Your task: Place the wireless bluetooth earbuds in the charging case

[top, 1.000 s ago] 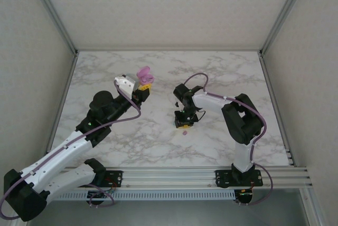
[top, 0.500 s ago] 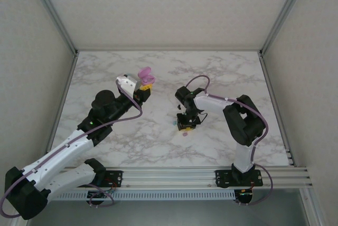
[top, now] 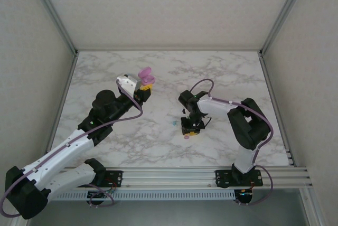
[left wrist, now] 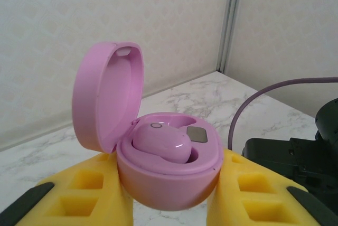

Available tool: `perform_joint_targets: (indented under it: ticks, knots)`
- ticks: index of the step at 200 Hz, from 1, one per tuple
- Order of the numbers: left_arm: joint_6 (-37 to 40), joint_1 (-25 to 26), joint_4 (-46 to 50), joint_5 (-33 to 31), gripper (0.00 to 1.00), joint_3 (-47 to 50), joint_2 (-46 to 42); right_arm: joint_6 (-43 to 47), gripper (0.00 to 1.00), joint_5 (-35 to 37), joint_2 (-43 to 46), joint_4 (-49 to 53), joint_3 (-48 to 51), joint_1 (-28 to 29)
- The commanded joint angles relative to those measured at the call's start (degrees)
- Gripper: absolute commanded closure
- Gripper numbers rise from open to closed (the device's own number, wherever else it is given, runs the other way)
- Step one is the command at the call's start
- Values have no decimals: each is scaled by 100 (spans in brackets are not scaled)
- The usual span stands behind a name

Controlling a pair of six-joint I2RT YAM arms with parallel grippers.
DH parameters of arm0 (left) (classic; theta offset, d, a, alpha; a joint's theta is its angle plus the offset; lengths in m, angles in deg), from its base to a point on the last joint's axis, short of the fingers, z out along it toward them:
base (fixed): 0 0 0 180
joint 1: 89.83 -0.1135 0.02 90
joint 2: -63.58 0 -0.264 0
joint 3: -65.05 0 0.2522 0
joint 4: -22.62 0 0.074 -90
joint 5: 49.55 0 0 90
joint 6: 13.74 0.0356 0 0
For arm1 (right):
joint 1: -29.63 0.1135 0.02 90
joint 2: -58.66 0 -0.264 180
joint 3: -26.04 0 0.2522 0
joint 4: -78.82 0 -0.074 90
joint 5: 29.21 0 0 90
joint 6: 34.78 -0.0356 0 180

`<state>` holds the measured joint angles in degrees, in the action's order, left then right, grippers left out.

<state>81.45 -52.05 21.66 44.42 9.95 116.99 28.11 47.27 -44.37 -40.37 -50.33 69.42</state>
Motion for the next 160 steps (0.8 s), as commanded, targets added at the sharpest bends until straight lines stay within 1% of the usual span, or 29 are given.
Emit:
perform_joint_targets:
  ticks: [1, 15, 57, 82, 103, 133, 160]
  knots:
    - [-106, -36, -154, 51, 81, -144, 2, -234, 74, 73, 241, 184, 100, 55]
    - [-106, -43, -145, 49, 81, -137, -1, -344, 73, 254, 282, 288, 100, 40]
    - [-141, -43, -151, 72, 81, -146, 4, -734, 74, 307, 318, 320, 144, -64]
    - [-140, -43, -130, 60, 81, -142, -15, -790, 75, 391, 324, 331, 222, -103]
    - [-132, -44, -119, 61, 81, -137, -20, -780, 75, 428, 494, 325, 284, -101]
    - [-141, -43, -132, 52, 81, -146, -19, -505, 74, 576, 831, 406, 217, -111]
    - [-91, -44, -88, 5, 81, -155, -87, 380, 67, 379, 1201, 78, 186, -91]
